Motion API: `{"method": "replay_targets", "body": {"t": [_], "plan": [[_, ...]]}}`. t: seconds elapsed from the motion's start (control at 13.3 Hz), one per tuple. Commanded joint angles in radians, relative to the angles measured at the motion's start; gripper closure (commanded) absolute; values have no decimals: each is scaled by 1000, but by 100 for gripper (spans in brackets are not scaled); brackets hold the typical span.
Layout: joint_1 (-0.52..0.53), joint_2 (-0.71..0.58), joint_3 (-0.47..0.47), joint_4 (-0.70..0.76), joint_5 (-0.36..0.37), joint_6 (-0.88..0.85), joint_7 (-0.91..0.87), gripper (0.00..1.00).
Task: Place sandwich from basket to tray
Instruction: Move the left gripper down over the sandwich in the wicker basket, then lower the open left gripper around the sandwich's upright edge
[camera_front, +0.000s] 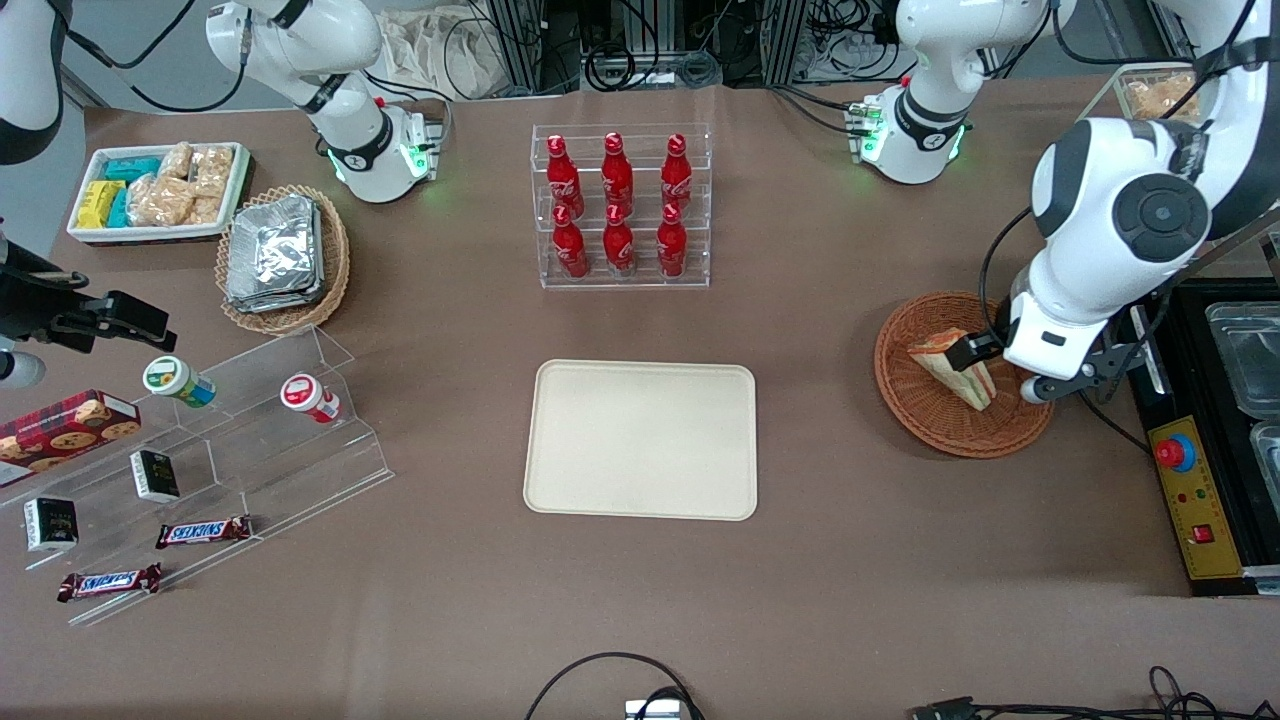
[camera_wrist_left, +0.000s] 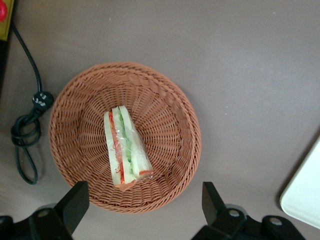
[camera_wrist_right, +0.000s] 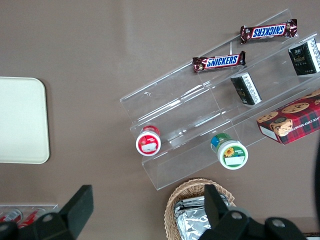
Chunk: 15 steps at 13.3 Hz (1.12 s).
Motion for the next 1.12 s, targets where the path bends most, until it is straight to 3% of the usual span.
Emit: {"method": "replay_targets", "body": {"t": [0.0,1.05], "plan": [[-5,-42,5,-121,23,104,-83,0],[27,-29,15,-362,49,413,-172,0]]}}
